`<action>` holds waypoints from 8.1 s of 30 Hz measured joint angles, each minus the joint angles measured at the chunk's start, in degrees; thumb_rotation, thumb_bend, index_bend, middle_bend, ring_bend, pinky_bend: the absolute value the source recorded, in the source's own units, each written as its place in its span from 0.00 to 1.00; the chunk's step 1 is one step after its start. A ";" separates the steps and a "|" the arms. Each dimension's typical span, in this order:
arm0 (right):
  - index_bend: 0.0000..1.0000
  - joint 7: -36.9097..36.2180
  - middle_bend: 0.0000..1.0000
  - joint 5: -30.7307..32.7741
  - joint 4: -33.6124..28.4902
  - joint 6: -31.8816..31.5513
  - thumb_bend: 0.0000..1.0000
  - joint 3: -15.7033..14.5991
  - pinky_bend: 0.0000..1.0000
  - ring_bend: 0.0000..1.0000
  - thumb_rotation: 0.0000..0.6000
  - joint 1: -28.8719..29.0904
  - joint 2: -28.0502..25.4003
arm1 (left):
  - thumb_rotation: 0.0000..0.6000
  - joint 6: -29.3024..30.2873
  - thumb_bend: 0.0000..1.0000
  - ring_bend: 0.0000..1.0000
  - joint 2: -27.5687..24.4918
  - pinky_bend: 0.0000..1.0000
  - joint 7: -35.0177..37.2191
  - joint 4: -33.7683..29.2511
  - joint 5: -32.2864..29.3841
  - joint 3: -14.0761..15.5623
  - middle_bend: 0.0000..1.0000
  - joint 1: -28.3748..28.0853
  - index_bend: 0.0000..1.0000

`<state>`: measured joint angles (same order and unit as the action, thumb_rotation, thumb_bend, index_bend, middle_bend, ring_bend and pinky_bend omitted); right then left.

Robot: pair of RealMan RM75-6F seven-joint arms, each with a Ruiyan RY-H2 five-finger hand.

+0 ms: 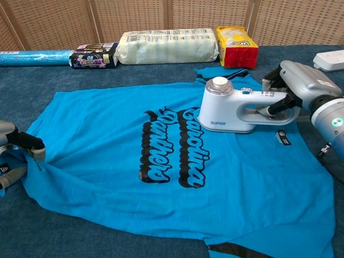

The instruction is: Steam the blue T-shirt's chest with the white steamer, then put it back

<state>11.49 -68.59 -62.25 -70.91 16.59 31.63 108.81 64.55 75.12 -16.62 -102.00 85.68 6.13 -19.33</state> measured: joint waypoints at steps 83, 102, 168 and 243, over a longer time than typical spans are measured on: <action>0.75 1.93 0.80 -5.43 -2.13 -1.25 0.31 -3.89 0.83 0.88 1.00 -3.01 -0.79 | 1.00 -1.96 0.55 0.46 -0.46 0.55 -2.11 -0.86 -0.45 0.43 0.53 -0.23 0.52; 0.75 3.36 0.80 -5.02 1.60 1.85 0.31 -1.53 0.83 0.88 1.00 1.37 1.84 | 1.00 -1.35 0.55 0.46 -0.66 0.55 -1.84 -0.82 -0.94 0.37 0.53 0.03 0.52; 0.75 9.74 0.80 -7.32 -4.70 2.82 0.31 -5.77 0.82 0.88 1.00 -0.13 -3.42 | 1.00 -1.73 0.55 0.46 0.57 0.55 -0.51 0.70 -0.48 0.36 0.53 -0.21 0.52; 0.72 6.74 0.75 23.10 37.90 19.26 0.31 16.45 0.76 0.82 1.00 16.49 5.62 | 1.00 -0.07 0.55 0.46 -0.60 0.55 -6.03 -3.97 -3.37 0.93 0.53 1.36 0.52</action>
<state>18.23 -45.49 -24.35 -51.65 33.04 48.12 114.43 64.47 74.52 -22.65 -105.97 82.31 7.06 -17.97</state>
